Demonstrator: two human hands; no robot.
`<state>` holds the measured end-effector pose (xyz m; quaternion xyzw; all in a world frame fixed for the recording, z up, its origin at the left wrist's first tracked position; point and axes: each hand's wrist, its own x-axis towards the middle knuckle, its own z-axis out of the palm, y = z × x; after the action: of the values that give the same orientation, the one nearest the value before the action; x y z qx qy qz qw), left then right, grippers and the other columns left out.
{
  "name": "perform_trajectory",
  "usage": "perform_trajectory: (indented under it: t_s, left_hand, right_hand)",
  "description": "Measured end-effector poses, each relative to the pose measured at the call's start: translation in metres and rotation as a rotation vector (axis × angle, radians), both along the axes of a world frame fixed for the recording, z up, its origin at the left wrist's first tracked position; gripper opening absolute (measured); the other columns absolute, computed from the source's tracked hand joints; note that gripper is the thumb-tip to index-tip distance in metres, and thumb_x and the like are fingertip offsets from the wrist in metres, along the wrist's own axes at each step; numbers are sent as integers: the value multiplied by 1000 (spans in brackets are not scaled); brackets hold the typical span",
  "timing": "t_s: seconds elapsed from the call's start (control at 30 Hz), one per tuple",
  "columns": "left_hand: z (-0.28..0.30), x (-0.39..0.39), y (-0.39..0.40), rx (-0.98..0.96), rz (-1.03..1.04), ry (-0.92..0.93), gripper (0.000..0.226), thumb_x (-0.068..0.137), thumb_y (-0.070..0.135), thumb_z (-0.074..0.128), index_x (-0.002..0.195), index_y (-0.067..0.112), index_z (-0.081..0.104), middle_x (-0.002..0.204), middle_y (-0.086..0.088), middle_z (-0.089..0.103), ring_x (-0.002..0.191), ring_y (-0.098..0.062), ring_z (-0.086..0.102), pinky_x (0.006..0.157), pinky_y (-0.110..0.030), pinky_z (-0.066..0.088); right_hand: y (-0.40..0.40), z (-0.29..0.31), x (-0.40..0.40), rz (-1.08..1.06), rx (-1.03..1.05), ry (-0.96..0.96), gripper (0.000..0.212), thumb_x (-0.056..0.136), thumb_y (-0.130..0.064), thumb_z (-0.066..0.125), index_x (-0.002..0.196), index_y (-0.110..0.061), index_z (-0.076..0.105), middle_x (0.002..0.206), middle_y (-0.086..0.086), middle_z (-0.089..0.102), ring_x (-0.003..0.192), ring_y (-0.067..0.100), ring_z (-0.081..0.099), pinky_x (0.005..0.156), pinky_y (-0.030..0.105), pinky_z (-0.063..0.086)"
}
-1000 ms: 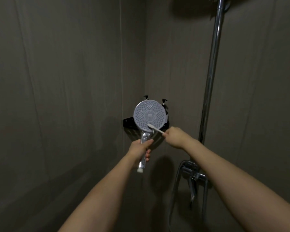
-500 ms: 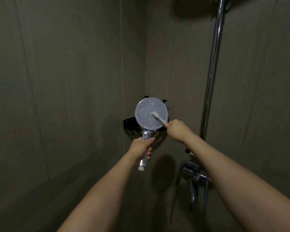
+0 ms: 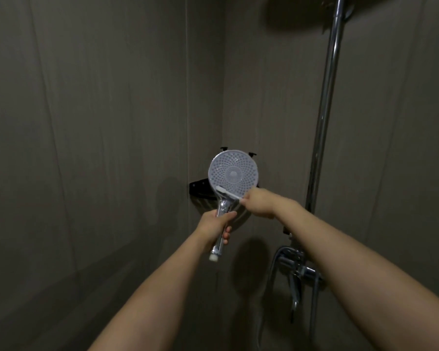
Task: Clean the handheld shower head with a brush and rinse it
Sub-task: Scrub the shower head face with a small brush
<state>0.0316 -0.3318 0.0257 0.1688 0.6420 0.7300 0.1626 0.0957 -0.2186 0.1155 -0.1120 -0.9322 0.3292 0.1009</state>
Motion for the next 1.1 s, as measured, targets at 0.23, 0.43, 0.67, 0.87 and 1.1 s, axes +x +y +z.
perform_trajectory:
  t_s: [0.23, 0.43, 0.67, 0.87, 1.1]
  left_hand:
    - [2, 1, 2, -17, -36, 6, 12, 91, 16, 56, 82, 13, 49, 52, -4, 40, 32, -9, 36, 36, -15, 34]
    - [-3, 2, 4, -26, -40, 10, 15, 91, 17, 58, 78, 16, 48, 50, -2, 41, 32, -8, 36, 37, -15, 33]
    - [-3, 1, 4, -17, -45, 20, 18, 90, 16, 58, 76, 15, 48, 49, -3, 41, 32, -9, 36, 36, -15, 33]
    - [-3, 4, 5, -53, -52, 29, 19, 90, 18, 59, 75, 15, 47, 50, -3, 42, 32, -9, 38, 36, -16, 34]
    - [0, 0, 1, -59, -48, 27, 18, 90, 17, 58, 76, 15, 48, 52, -4, 41, 31, -8, 37, 35, -15, 34]
  right_hand:
    - [-2, 8, -1, -21, 23, 51, 27, 99, -10, 35, 106, -2, 61, 116, 28, 59, 86, 25, 52, 66, 30, 39]
    - [10, 8, -5, -159, 45, 152, 33, 99, -22, 38, 107, -3, 63, 103, 18, 64, 95, 31, 62, 77, 35, 48]
    - [-6, -2, -4, -2, 84, 102, 27, 98, -21, 39, 77, -16, 56, 78, 6, 55, 72, 22, 54, 59, 26, 40]
    - [5, 12, -4, -251, -10, 334, 33, 98, -13, 36, 118, -2, 60, 100, 20, 64, 87, 32, 62, 65, 29, 46]
    - [8, 4, -5, -268, 57, 274, 31, 97, -16, 39, 110, -2, 64, 104, 21, 65, 95, 35, 64, 76, 38, 51]
